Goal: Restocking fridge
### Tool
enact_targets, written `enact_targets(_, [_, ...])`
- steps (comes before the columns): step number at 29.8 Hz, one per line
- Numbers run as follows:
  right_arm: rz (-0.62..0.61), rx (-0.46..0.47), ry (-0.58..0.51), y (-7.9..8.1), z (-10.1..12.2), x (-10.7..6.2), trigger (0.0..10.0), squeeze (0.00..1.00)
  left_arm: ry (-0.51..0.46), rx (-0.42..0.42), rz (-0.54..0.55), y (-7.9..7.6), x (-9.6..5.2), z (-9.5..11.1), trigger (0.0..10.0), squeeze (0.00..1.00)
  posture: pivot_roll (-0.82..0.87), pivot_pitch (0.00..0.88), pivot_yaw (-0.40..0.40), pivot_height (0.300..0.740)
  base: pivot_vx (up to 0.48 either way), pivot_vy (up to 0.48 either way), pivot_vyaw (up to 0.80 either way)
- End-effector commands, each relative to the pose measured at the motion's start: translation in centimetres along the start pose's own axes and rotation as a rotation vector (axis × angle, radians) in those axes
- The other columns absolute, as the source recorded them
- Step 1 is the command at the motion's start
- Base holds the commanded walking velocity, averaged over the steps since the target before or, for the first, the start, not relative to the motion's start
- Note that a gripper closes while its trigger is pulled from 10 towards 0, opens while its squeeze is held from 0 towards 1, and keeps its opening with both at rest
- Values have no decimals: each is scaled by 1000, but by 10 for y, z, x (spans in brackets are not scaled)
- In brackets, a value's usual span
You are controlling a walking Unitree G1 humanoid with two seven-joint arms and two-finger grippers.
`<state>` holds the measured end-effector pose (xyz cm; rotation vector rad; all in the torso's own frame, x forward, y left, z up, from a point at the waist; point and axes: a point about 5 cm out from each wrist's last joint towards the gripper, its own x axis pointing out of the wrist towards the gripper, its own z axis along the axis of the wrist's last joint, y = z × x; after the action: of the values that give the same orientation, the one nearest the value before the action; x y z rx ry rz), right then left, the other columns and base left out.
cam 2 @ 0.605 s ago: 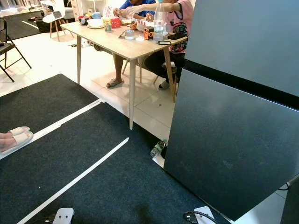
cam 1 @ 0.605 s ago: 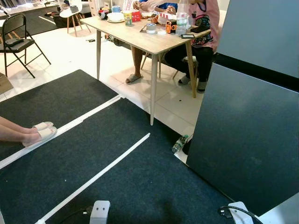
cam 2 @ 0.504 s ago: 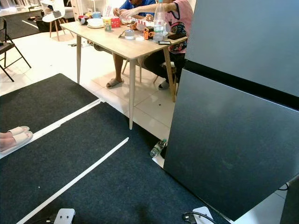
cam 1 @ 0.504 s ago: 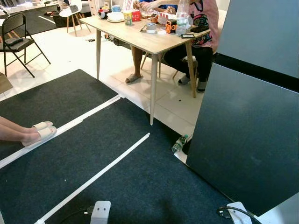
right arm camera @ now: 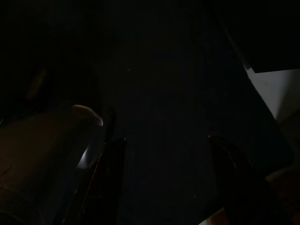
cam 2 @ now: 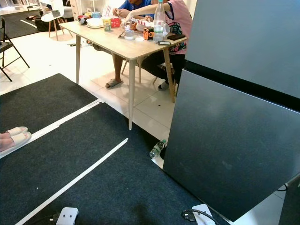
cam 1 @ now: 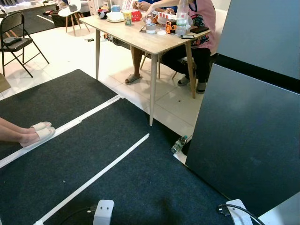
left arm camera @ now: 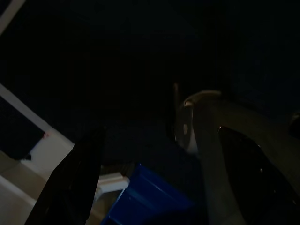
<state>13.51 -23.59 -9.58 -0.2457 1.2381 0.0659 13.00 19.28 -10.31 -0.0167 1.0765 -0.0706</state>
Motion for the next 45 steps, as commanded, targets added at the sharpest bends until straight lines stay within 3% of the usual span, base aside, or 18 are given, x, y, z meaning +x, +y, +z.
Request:
enact_targets(1, [2,-10,3,2,0,0,10000,0,21,15,7,3,-1,-4,10000,0,-32,0,-6,740,0,0,0])
enact_targets(6, [4,-65,9,-3,0,-1,10000,0,10,-2,-3,-6,1,-1,10000,0,-21,0,-46,740,0,0,0])
enact_targets(14, [5,-19,-13,2,5,1,10000,0,4,4,-5,-2,0,0,10000,0,-50,0,1,740,0,0,0])
enact_targets(20, [26,-61,57,8,-21,0,10000,0,-21,-10,6,1,1,8,10000,0,-15,0,-29,740,0,0,0])
enact_targets(28, [24,-57,60,7,-23,-1,10000,0,-24,-7,2,0,2,9,10000,0,-15,0,-27,740,0,0,0])
enact_targets(35, [15,-64,9,3,-3,0,10000,0,-8,-69,-8,-7,1,0,10000,0,-25,0,-34,740,0,0,0])
enact_targets(45, [17,-72,-15,3,8,1,10000,0,-20,-78,-29,-9,2,4,10000,0,-25,0,-27,740,0,0,0])
